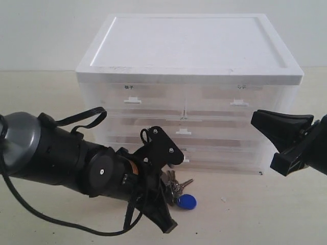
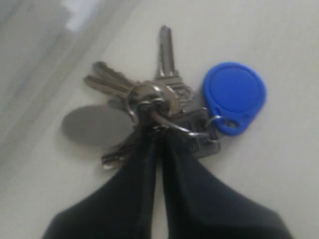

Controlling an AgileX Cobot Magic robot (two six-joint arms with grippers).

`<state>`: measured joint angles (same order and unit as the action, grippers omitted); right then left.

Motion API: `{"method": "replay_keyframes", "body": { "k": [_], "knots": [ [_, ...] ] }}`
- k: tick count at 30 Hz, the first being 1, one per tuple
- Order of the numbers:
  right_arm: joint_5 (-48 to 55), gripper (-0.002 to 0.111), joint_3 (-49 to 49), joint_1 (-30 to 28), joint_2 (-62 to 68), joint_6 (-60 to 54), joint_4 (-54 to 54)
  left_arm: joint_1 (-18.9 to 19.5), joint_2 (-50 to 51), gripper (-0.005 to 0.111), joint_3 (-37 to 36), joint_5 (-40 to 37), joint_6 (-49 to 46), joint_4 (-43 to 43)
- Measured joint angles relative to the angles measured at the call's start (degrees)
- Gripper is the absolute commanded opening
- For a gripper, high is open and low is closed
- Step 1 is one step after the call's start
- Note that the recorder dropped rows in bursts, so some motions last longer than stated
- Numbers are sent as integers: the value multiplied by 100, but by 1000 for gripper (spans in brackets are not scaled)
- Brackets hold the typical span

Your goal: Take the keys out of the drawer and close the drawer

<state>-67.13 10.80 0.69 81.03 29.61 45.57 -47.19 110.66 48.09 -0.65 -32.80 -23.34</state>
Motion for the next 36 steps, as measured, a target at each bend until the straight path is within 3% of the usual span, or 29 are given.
{"method": "replay_keyframes", "body": {
  "k": [13, 26, 33, 36],
  "knots": [
    [-49, 0, 0, 0, 0, 0, 10, 2, 190, 4, 397, -149, -27, -15],
    [-27, 0, 0, 0, 0, 0, 10, -302, 274, 4, 1048, -457, -27, -49],
    [-1, 0, 0, 0, 0, 0, 10, -339, 274, 4, 1062, -940, -66, -64],
    [-1, 0, 0, 0, 0, 0, 10, -597, 237, 4, 918, -954, -181, -64]
  ]
}}
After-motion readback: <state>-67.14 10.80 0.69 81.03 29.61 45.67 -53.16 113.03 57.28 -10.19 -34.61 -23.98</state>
